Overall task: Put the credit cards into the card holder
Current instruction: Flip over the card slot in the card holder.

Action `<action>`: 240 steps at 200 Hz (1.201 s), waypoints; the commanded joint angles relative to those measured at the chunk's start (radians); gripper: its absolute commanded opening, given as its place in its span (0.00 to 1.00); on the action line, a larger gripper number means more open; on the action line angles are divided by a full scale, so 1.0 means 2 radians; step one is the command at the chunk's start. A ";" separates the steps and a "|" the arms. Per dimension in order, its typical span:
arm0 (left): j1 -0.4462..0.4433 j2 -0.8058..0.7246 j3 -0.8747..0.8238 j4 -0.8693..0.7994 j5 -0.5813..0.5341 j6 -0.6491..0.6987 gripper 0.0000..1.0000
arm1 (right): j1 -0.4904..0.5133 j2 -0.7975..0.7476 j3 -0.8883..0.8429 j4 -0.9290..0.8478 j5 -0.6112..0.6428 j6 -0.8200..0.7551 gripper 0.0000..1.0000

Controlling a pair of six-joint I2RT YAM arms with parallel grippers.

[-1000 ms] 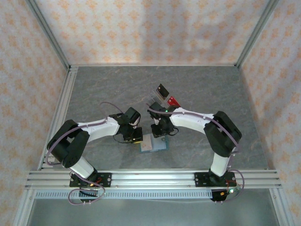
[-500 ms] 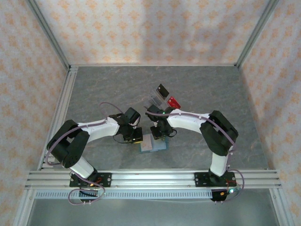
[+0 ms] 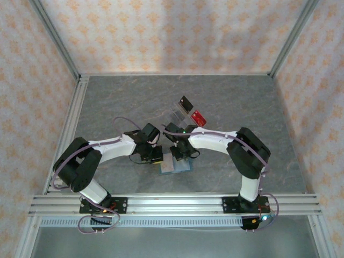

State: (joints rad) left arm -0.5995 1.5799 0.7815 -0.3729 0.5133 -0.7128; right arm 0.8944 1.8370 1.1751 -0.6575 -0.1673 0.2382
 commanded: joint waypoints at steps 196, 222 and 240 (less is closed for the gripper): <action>-0.003 0.020 -0.029 0.012 -0.001 0.007 0.09 | 0.005 0.020 0.084 -0.073 -0.070 0.019 0.00; -0.004 0.018 -0.029 0.013 -0.001 0.005 0.09 | 0.005 0.023 0.084 -0.064 -0.101 0.029 0.04; -0.004 0.016 -0.030 0.015 0.000 0.004 0.09 | 0.005 0.028 0.083 -0.055 -0.125 0.038 0.09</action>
State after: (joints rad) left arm -0.6003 1.5803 0.7601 -0.3164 0.5426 -0.7067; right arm 0.8978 1.8748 1.3178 -0.7654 -0.3191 0.2829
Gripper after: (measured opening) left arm 0.093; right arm 0.070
